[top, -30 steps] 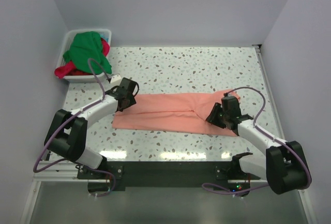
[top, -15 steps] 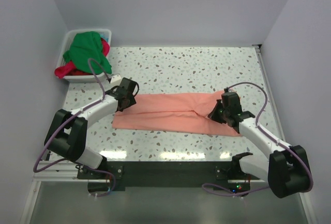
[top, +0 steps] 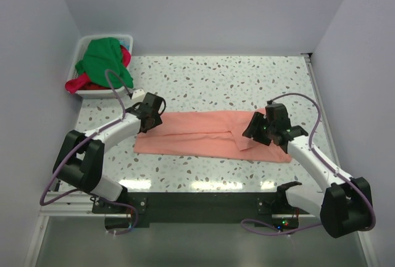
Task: Fold and stack the t-shirts
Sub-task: Fold the tshirt
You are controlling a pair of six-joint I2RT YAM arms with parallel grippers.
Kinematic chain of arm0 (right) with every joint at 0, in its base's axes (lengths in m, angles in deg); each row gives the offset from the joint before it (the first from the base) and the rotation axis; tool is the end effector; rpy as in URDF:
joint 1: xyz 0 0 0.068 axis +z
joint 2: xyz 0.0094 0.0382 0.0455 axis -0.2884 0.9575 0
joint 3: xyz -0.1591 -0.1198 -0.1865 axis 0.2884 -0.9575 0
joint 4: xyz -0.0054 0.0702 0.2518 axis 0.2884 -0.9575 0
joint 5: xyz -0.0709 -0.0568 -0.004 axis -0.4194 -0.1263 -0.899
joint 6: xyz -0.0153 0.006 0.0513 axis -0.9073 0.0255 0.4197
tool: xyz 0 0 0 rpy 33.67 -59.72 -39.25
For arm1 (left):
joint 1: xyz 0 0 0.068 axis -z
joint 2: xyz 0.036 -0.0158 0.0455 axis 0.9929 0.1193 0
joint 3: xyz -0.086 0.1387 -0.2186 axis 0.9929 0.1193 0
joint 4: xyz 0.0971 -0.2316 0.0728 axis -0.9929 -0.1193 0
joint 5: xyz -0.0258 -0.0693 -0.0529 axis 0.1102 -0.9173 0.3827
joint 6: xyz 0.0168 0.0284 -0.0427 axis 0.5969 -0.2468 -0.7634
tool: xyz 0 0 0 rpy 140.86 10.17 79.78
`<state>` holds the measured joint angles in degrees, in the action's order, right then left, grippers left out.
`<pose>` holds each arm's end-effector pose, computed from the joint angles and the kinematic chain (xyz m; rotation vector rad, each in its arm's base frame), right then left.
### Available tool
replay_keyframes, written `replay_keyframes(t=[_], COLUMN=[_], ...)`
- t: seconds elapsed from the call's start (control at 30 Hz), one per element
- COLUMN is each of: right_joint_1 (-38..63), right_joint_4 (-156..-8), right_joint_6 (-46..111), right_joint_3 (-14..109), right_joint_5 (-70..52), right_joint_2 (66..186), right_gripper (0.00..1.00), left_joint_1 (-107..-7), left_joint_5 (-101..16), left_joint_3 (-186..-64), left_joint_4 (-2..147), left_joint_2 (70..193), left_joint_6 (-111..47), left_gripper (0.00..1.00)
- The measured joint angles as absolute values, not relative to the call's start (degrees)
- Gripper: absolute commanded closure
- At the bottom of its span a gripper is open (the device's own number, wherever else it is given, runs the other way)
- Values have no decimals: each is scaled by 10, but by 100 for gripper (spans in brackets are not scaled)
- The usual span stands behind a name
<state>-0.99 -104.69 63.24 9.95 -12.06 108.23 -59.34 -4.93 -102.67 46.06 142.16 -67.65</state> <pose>0.2112 0.0625 0.2157 0.4298 2.4510 0.5052 0.2691 -0.0997 0.1876 -0.6557 2.3533 0.1527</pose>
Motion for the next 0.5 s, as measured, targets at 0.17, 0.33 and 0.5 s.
replay_keyframes(t=[0.17, 0.33, 0.5], right_joint_1=[-9, -9, -9], right_joint_4=[-1093, -1146, -1175], right_joint_6=[639, 654, 669], right_joint_3=[100, 112, 114], right_joint_5=[-131, -199, -280], right_joint_2=[1072, 1052, 1065], right_gripper=[46, 67, 99], left_joint_1=[-593, -593, -590], left_joint_5=[-49, -50, -51], left_joint_3=[-1027, -1027, -1027], left_joint_4=[461, 463, 471], left_joint_2=[1422, 1422, 1421], left_joint_6=[-673, -668, -663], left_gripper=[35, 36, 36])
